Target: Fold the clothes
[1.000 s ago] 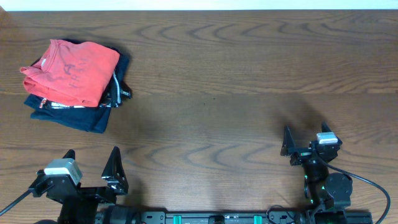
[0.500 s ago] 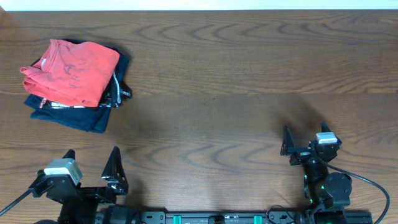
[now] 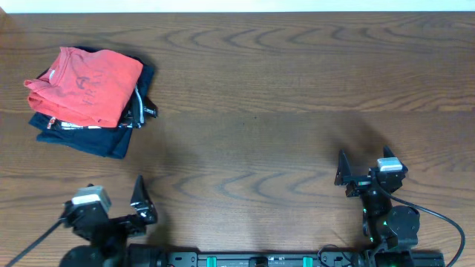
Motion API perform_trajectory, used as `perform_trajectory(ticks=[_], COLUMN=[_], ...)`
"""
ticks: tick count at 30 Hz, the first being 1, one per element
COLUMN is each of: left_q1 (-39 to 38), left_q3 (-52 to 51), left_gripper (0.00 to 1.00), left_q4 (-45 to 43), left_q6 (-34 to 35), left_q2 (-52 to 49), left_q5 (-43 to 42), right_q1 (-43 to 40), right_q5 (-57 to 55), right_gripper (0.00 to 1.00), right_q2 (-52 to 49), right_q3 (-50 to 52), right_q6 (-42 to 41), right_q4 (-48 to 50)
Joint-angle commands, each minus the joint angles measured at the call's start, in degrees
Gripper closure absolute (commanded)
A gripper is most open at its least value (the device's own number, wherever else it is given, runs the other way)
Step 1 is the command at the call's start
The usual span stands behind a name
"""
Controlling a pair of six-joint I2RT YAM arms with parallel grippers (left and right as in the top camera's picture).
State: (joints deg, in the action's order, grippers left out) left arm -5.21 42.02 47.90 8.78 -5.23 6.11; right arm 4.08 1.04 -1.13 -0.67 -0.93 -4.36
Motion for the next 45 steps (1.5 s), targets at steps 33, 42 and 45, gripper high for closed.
perform_trajectory(ticks=[33, 42, 45], left_q1=[3.8, 3.8, 3.8], left_q3=[-41.8, -41.8, -41.8], left_gripper=[0.02, 0.02, 0.02], left_q4=[-44.3, -44.4, -44.4], left_q6=[-1.2, -1.2, -1.2], left_q2=[5.0, 5.0, 5.0], left_q5=[0.8, 0.8, 0.8], right_q1=[-0.1, -0.1, -0.1], right_q5=[-0.4, -0.4, -0.4], right_gripper=[0.01, 0.01, 0.01], right_q2=[-0.2, -0.2, -0.2], right_q3=[0.3, 0.3, 0.3], right_q6=[0.8, 0.8, 0.8], right_q4=[0.1, 0.1, 0.1])
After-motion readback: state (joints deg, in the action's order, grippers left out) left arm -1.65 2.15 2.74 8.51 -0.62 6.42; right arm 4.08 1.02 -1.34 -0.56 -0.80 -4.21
